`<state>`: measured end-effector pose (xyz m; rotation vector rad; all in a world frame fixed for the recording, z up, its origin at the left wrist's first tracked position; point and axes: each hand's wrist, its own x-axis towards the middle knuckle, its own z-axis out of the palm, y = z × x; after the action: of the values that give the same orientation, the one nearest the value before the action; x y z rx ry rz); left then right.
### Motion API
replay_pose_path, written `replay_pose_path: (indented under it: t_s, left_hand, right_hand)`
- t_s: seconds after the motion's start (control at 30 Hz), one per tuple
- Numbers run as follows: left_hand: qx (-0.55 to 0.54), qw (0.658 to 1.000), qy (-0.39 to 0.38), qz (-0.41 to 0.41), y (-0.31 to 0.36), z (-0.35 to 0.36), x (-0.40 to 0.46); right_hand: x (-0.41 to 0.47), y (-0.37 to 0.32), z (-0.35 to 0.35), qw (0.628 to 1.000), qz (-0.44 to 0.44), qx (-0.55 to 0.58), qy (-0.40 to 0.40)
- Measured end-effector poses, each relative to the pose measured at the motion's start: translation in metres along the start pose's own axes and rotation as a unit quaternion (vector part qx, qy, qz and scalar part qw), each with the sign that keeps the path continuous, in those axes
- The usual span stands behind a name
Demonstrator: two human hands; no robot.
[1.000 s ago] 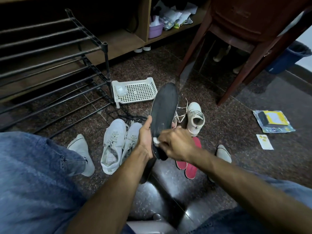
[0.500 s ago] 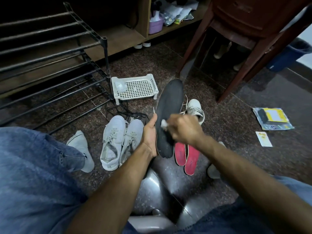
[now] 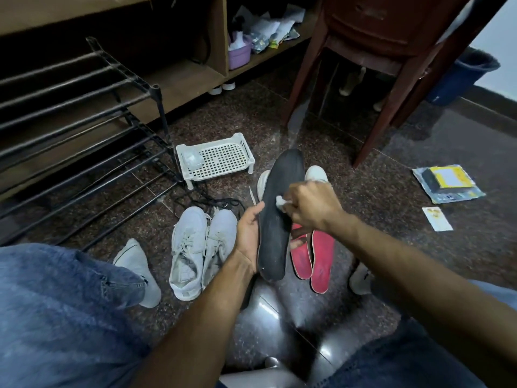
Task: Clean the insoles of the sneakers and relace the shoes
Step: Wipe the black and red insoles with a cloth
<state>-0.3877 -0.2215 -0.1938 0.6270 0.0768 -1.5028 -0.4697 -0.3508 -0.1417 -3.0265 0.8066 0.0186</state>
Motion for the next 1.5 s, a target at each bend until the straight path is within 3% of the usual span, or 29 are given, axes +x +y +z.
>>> replay_pose_path:
  t_s: [0.13, 0.33, 0.4, 0.57, 0.63, 0.8, 0.9, 1.0, 1.07, 1.23, 1.4, 1.5]
  left_hand:
    - [0.054, 0.997, 0.041, 0.035, 0.021, -0.001, 0.002]
    - [0.079, 0.996, 0.029, 0.014, 0.034, 0.007, 0.006]
    - [0.065, 0.998, 0.014, 0.013, 0.028, 0.006, 0.004]
    - [0.118, 0.992, 0.011, -0.039, 0.009, 0.008, -0.001]
    - [0.109, 0.994, 0.009, -0.032, 0.01, 0.008, 0.0]
    - [0.034, 0.998, 0.021, 0.047, 0.018, -0.004, 0.008]
    - [0.048, 0.999, -0.009, 0.007, 0.019, -0.003, 0.005]
    - [0.085, 0.996, -0.007, -0.01, 0.022, 0.002, 0.003]
    - [0.066, 0.998, 0.013, 0.02, 0.027, 0.009, 0.002]
    - [0.014, 0.994, 0.077, 0.081, 0.041, 0.005, 0.008]
    - [0.024, 0.992, 0.061, 0.11, 0.045, 0.006, 0.008]
    - [-0.004, 0.993, 0.067, 0.096, 0.05, 0.011, 0.007]
  right_hand:
    - [-0.034, -0.025, -0.004, 0.99, -0.11, 0.084, -0.012]
    - [-0.037, -0.042, 0.002, 0.98, -0.137, 0.13, 0.07]
    - [-0.025, -0.039, -0.003, 0.983, -0.114, 0.111, 0.087]
    - [0.015, -0.015, -0.021, 0.986, 0.06, 0.086, 0.132]
    - [0.009, -0.019, -0.019, 0.982, 0.05, 0.113, 0.143]
    - [-0.037, -0.051, -0.004, 0.982, -0.105, 0.136, 0.077]
    - [-0.016, -0.025, -0.006, 0.995, -0.027, 0.067, 0.07]
    - [0.003, -0.001, -0.011, 0.992, 0.059, 0.082, 0.071]
    - [0.0, -0.012, -0.012, 0.994, 0.037, 0.088, 0.053]
    - [-0.044, -0.059, -0.01, 0.989, -0.118, 0.09, -0.017]
    - [-0.023, -0.035, -0.012, 0.993, -0.048, 0.096, 0.049]
    - [-0.027, -0.041, -0.006, 0.981, -0.104, 0.156, 0.04]
